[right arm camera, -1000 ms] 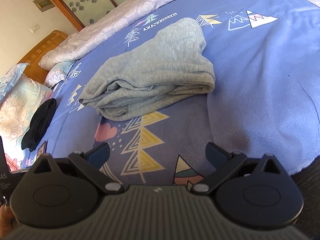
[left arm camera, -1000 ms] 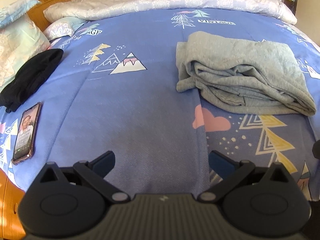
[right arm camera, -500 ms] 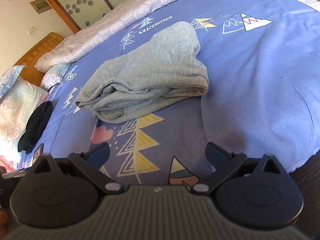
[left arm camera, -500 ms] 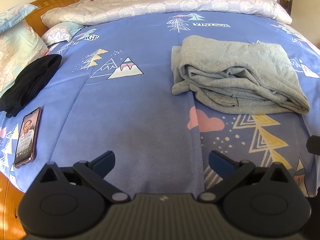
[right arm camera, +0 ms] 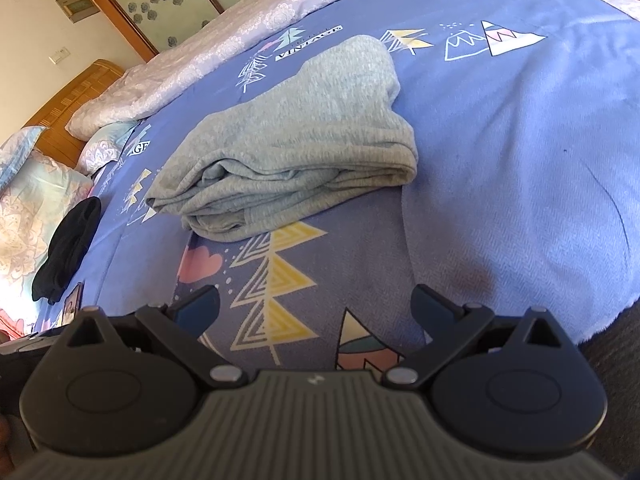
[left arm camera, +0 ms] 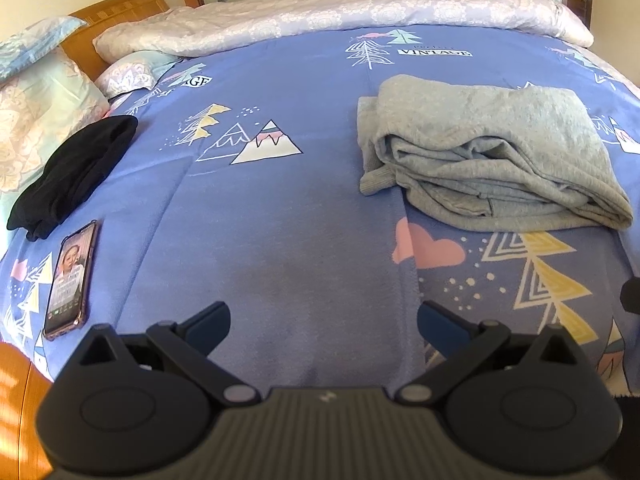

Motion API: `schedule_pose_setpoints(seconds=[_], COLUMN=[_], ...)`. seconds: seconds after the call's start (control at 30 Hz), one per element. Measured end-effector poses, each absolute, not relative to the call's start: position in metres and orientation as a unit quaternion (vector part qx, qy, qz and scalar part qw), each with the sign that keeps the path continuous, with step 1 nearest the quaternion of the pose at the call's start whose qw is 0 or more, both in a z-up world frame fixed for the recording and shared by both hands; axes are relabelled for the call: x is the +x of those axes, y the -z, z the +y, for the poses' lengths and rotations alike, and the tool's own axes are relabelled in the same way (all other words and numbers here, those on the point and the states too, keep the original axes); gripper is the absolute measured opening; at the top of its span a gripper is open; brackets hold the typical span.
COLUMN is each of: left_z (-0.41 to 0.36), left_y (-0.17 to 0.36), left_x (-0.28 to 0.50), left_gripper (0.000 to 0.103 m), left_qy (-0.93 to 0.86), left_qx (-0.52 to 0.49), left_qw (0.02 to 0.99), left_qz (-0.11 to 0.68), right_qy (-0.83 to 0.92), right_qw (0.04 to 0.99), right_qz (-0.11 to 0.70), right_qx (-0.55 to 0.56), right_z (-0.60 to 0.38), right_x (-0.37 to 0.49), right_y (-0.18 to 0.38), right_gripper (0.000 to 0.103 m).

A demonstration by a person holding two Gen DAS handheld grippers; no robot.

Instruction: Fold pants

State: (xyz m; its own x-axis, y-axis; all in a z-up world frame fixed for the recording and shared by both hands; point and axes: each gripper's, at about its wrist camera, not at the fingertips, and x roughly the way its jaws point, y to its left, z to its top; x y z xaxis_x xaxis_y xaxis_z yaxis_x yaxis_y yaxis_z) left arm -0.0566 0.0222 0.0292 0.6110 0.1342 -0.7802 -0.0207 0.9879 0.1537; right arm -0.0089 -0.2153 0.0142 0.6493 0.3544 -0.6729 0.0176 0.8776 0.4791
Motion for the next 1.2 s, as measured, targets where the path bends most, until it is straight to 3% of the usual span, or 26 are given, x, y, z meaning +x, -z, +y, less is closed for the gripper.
schedule_pose_setpoints(seconds=[1.2], left_z=[0.011], left_y=[-0.008], left_x=[-0.056], left_gripper=[0.103], left_qy=[0.012], left_qx=[0.075], left_qw=[0.860], left_qz=[0.504], right_qy=[-0.099], right_qw=[0.862], right_qz=[0.432], right_qx=[0.247], right_z=[-0.226], right_x=[-0.007], right_y=[-0.001], right_gripper=[0.103])
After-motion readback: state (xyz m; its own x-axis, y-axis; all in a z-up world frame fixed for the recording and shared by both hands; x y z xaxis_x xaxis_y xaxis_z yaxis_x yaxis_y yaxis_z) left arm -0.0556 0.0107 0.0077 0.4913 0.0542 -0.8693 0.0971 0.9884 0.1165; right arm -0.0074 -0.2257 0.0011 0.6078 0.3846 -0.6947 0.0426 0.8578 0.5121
